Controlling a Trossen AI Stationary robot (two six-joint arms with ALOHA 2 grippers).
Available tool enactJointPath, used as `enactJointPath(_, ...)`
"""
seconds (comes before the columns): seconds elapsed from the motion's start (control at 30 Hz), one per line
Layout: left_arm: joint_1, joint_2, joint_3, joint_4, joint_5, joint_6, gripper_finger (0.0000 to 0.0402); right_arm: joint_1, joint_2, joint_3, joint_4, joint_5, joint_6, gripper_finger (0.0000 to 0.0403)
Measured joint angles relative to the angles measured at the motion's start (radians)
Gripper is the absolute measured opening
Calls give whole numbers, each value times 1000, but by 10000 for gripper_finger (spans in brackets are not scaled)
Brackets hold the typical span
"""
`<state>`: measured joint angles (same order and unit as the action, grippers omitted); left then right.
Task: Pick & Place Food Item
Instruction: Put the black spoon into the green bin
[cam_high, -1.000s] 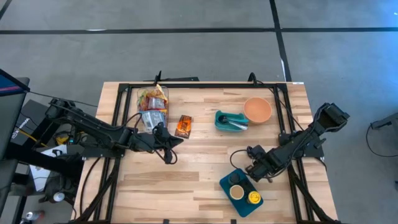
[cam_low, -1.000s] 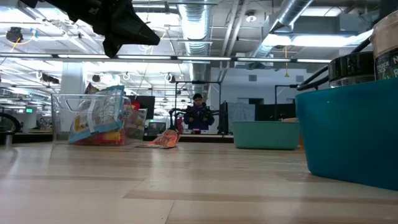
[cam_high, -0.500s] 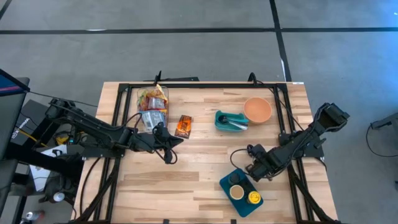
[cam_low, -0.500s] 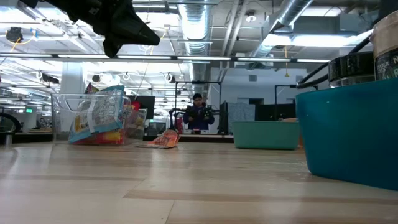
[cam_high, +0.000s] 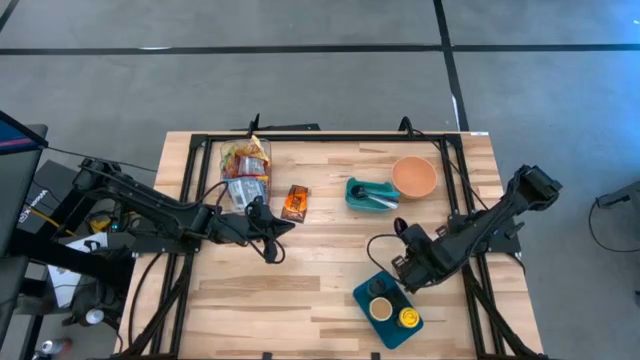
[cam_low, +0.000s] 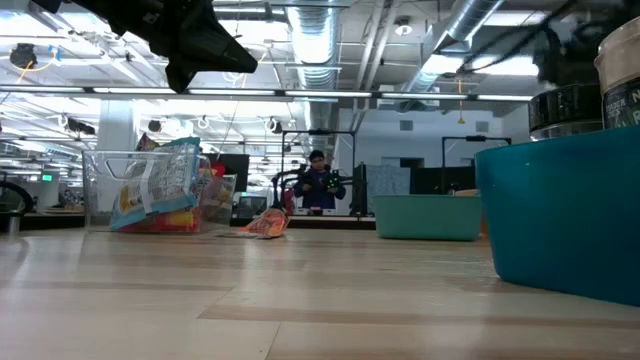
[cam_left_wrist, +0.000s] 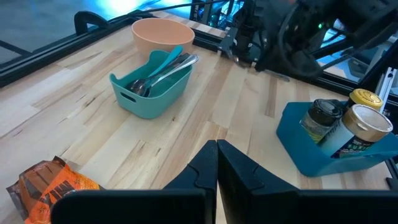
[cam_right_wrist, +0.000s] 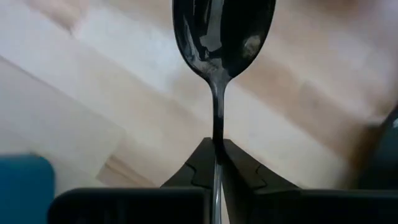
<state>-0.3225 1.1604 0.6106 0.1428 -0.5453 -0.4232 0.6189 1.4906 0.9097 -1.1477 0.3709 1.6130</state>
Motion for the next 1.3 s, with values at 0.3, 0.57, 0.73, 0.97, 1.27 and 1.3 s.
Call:
enactJointPath(0.3, 0, 0, 0, 0, 0, 0, 1, -85, -1, 170, -124, 187, -206, 10)
enactJointPath(0.57, 0, 0, 0, 0, 0, 0, 1, -244, -1, 291, -119, 221, -508, 11)
enactJointPath(0.73, 0, 0, 0, 0, 0, 0, 1, -332, -1, 322, -85, 220, -656, 11)
enactJointPath(0.97, 0, 0, 0, 0, 0, 0, 1, -410, -1, 326, -71, 208, -679, 11)
enactJointPath(1.27, 0, 0, 0, 0, 0, 0, 1, -457, -1, 326, -69, 202, -703, 11)
enactJointPath(1.3, 0, 0, 0, 0, 0, 0, 1, -464, -1, 326, -65, 202, -735, 11)
